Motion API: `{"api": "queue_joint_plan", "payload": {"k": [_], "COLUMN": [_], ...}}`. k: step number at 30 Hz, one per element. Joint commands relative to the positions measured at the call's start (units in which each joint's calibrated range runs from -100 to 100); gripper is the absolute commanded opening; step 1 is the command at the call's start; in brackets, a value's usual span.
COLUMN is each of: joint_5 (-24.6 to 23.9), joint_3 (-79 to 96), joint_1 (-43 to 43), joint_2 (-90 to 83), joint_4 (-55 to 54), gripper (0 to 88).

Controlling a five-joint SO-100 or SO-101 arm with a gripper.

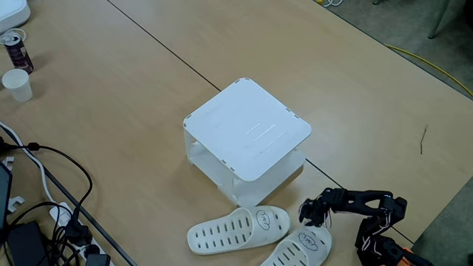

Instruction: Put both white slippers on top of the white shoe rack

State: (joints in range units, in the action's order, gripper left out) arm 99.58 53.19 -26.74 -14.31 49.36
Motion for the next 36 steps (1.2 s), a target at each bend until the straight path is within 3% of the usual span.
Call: {"api": "queue_joint_plan", "payload": {"k": [1,14,24,36], "joint_5": [0.4,0.4,0.4,0.4], "joint_3": [-0.3,-1.9,-10.7,8.9], "joint_1": [-6.2,-23.2,-12.8,-12.9], "joint_2": [-0.9,-1.0,-5.2,-21.2], "joint_4": [-0.3,-0.4,-0.1,9.7], "gripper": [0.8,0.8,0.8,0.8]}}
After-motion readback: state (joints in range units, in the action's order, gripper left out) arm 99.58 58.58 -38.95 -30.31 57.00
